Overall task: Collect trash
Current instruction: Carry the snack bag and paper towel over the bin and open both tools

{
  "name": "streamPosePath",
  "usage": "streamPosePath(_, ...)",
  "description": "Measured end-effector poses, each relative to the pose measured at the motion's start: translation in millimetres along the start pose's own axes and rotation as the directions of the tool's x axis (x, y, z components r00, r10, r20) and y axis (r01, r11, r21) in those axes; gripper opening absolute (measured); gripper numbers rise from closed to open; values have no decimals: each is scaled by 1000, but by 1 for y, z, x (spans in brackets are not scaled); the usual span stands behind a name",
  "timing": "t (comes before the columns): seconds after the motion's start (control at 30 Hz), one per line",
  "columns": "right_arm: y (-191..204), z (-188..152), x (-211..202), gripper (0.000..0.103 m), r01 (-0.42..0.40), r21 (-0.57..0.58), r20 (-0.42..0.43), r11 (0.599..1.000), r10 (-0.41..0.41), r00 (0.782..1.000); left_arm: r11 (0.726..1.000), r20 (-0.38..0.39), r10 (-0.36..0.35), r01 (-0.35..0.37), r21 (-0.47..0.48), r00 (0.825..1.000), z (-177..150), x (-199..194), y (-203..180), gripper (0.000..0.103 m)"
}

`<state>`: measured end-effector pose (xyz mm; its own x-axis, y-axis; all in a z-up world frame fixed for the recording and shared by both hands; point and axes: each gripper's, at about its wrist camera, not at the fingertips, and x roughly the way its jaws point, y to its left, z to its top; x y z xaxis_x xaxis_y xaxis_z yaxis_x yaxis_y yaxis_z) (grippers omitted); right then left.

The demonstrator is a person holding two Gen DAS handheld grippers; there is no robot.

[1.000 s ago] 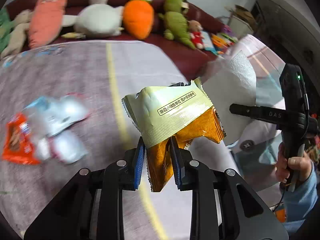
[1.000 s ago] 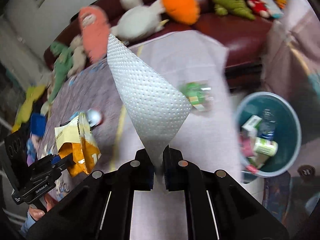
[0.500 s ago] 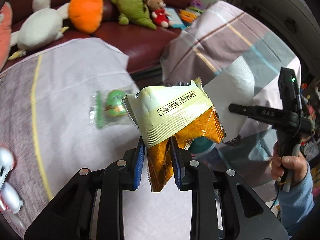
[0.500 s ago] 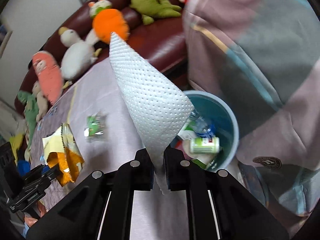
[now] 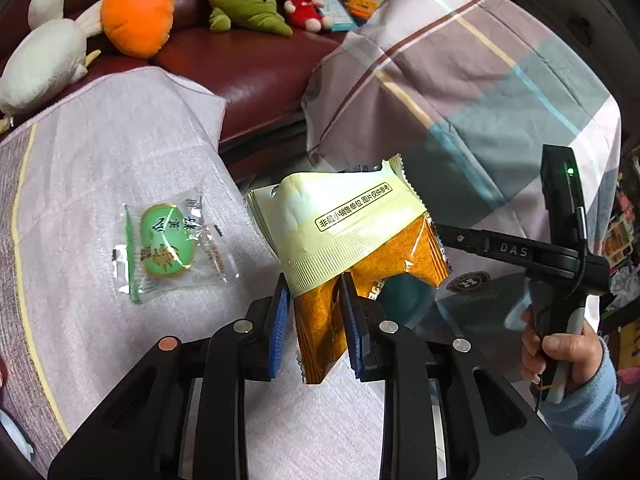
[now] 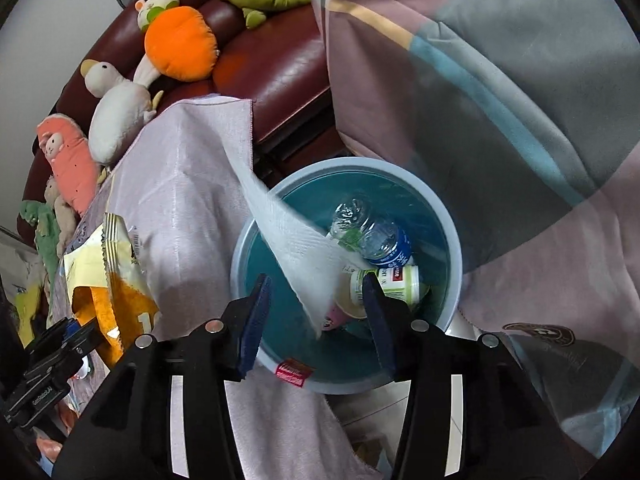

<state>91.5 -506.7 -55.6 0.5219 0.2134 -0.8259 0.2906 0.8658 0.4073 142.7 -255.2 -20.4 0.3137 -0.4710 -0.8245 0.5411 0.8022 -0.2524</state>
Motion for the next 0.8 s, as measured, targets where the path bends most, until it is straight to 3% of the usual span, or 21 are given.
streamPosePath(0.13,-7,-2,-6,47,6,11,15,1000,-7,1000,1000,-13,-2,2,2,1000,3,10,-3,26)
streamPosePath(0.2,-10,-3,-12,58,15,19,29,1000,-16,999,1000,-18,-5,6,7,1000,3,14,-6,26)
streamPosePath(0.37,-17,-1,-30,73,47,35,76,998,-49,996,1000,-28,-10,10,27,1000,4,27,-18,26)
streamPosePath(0.63,-25,0,-58,76,90,46,120,995,-95,988,998,-56,-26,29,64,998,11,54,-36,27)
streamPosePath(0.73,-26,3,-65,77,107,53,134,993,-114,984,997,-46,-17,21,76,999,13,59,-43,43)
streamPosePath(0.8,-27,3,-68,77,117,57,138,992,-124,983,997,-41,-11,14,79,999,14,60,-45,72)
